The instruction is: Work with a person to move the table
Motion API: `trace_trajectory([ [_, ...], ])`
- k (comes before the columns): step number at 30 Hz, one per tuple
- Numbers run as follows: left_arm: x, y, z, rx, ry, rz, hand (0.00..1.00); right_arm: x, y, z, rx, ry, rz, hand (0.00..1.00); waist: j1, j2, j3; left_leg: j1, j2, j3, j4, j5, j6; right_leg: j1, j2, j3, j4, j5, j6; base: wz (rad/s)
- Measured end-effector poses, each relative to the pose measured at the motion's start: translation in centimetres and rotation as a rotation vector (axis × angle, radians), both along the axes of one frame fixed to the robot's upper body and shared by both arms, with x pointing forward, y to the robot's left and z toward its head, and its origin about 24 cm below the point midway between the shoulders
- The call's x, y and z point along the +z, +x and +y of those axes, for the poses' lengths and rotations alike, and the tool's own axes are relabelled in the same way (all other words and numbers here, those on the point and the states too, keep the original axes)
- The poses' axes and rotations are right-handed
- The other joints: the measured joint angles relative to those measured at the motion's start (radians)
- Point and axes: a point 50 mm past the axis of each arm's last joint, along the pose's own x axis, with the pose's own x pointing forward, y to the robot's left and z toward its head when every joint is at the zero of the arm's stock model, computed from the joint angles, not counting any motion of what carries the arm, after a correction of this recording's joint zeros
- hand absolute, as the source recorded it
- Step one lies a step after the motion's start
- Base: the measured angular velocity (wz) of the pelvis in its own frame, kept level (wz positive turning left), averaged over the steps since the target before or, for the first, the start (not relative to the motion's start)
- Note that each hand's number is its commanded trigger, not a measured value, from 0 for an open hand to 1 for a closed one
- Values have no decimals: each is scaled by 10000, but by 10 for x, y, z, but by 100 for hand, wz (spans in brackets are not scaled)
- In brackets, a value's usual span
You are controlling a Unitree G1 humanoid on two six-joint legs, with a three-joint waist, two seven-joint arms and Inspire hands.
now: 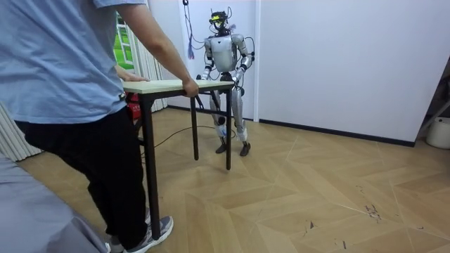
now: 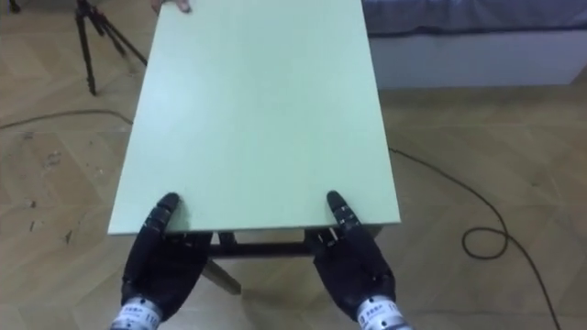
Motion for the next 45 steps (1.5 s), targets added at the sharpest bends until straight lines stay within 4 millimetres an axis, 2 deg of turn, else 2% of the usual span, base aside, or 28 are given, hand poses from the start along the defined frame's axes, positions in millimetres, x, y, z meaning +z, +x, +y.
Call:
trace_trajectory([
  [2,-2,-5,-2,47,-207,60,100,0,0,1,15,37,-3,100,-1,218,-56,2,334,58,2406,-150,-47,62,73,-869,23,10,-143,-22],
  [4,-1,-2,-4,-9,-232,-19,100,3,3,-1,32,-127,-173,100,-326,358,16,366,330,-19,2561,-144,-47,-167,68,-1234,148,57,-165,44],
  [6,2,3,-5,-110,-202,-182,100,5,4,-3,-74,-161,-329,100,-565,486,42,959,370,-230,1413,-367,-119,-609,55,-1464,612,69,-179,41],
  [8,8,14,-9,-405,-124,-486,100,8,7,-7,-261,-54,-609,100,-672,623,72,1666,285,-21,-1015,-1353,-59,-1509,-147,-1271,1389,152,-81,30],
  [9,10,18,-11,-506,-87,-560,100,9,8,-9,-390,-35,-708,100,-670,627,69,1757,189,95,-1454,-1418,23,-1821,-239,-1055,1657,206,-9,35],
  [10,13,25,-12,-653,-14,-622,100,11,10,-13,-491,-61,-814,100,-744,601,78,1847,-126,106,-2156,-1423,214,-2516,-555,-611,2380,342,83,11],
  [11,11,28,-11,-647,23,-586,100,10,11,-13,-466,-46,-796,100,-698,542,224,1999,-509,-217,-2499,-1311,682,-3365,-746,-318,3305,435,324,-16],
  [12,11,27,-9,-559,-29,-534,100,9,11,-10,-411,56,-762,100,-617,518,188,1976,-616,-348,-2450,-1328,756,-3549,-611,-88,2802,643,471,-51],
  [13,9,24,-1,-434,38,-477,100,7,10,-3,-228,231,-656,100,-507,338,145,1743,-941,-497,-2172,-1368,770,-3474,-667,137,1186,2405,194,-16],
  [15,3,22,-2,-525,33,-190,100,3,6,-6,-100,113,-526,100,-662,495,138,1502,-1100,-299,-1902,-1528,971,-3238,-924,78,705,2535,218,22],
  [18,0,20,-3,-688,216,-53,100,-1,1,-7,-219,217,-235,100,-722,339,139,1265,-1372,583,-1834,-1447,1228,-3188,-1248,305,341,3222,392,8],
  [20,-1,20,-3,-646,180,0,100,-2,3,-8,-162,334,-131,100,-848,180,121,867,-1598,912,-1600,-1230,1608,-3037,-1228,643,-829,4870,845,-12],
  [21,-1,20,-3,-628,156,-19,100,-2,3,-8,-138,318,-146,100,-923,156,135,711,-1614,1021,-1505,-1179,1696,-2994,-1257,690,-1077,5214,1103,22],
  [22,-3,18,-4,-667,149,47,100,-3,1,-9,-147,328,-48,100,-1080,176,153,570,-1425,1796,-1295,-1100,1782,-2994,-1426,651,-368,4706,1264,51],
  [23,-5,17,-5,-843,235,152,100,-7,-6,-12,-199,368,222,100,-1120,166,146,621,-1200,2368,-1220,-1042,1782,-3011,-1592,509,1609,2835,1175,54],
  [25,-5,14,-1,-963,522,176,100,-11,-15,-11,-180,594,479,100,-1187,-108,130,601,-1076,2932,-1308,-833,1796,-2940,-1947,482,4399,841,1242,39],
  [26,-6,10,0,-1018,608,222,100,-12,-18,-11,-185,717,623,100,-1185,-197,116,521,-1072,3113,-1294,-740,1848,-2613,-2165,537,5542,139,1387,20],
  [29,-6,-3,2,-874,613,336,100,-13,-23,-10,-50,743,729,100,-915,-238,110,329,-1097,3406,-1019,-696,1913,-1078,-2533,840,6269,-947,1674,-26],
  [32,-4,-6,5,-766,674,268,100,-14,-23,-3,45,825,727,100,-747,-578,217,-15,-1091,3348,-468,-561,1898,-391,-2364,1132,5139,-1693,1937,-20],
  [34,-1,-8,6,-762,725,149,100,-13,-22,-1,34,919,666,100,-361,-546,76,-417,-819,3338,-671,-176,1843,-75,-1703,1559,3744,-1727,1925,-42],
  [36,6,-6,13,-781,955,-183,100,-12,-20,4,-2,1178,535,100,-538,-975,95,-734,-724,3368,-597,-27,1835,294,-1774,1594,3603,-2069,1743,11],
  [37,9,-3,16,-791,1059,-330,100,-12,-18,8,4,1353,524,100,-530,-1262,97,-1093,-639,3209,-139,-17,1815,667,-1771,1600,2903,-2356,1803,38],
  [39,13,6,18,-894,1217,-599,100,-9,-13,13,-116,1575,340,100,-490,-1376,329,-2771,-17,2672,2364,214,1317,1152,-1330,1822,1761,-2535,1461,29],
  [40,13,8,14,-901,1065,-579,100,-9,-12,10,-189,1539,326,100,-503,-1184,315,-3519,-3,1935,1459,378,1125,1025,-1046,1940,1759,-2431,1377,-3],
  [41,12,6,10,-891,929,-567,100,-8,-11,3,-127,1336,231,100,-388,-772,267,-3872,454,1691,163,2243,1616,756,-592,1891,1948,-2460,1335,-24],
  [42,11,5,9,-947,945,-498,100,-11,-11,4,-95,1315,343,100,-259,-801,227,-3853,600,1816,210,2220,1498,670,-491,1875,2046,-2536,1310,-43],
  [43,11,5,11,-1075,1077,-440,100,-12,-11,5,-144,1352,456,100,-99,-844,222,-3740,632,1953,-129,2519,1611,499,-504,1544,2024,-2433,1268,-32],
  [45,12,7,11,-1042,1149,-506,100,-11,-10,6,-155,1399,398,100,161,-822,224,-3528,568,2080,-1097,3387,1409,270,-491,1180,1833,-2073,1093,-18],
])
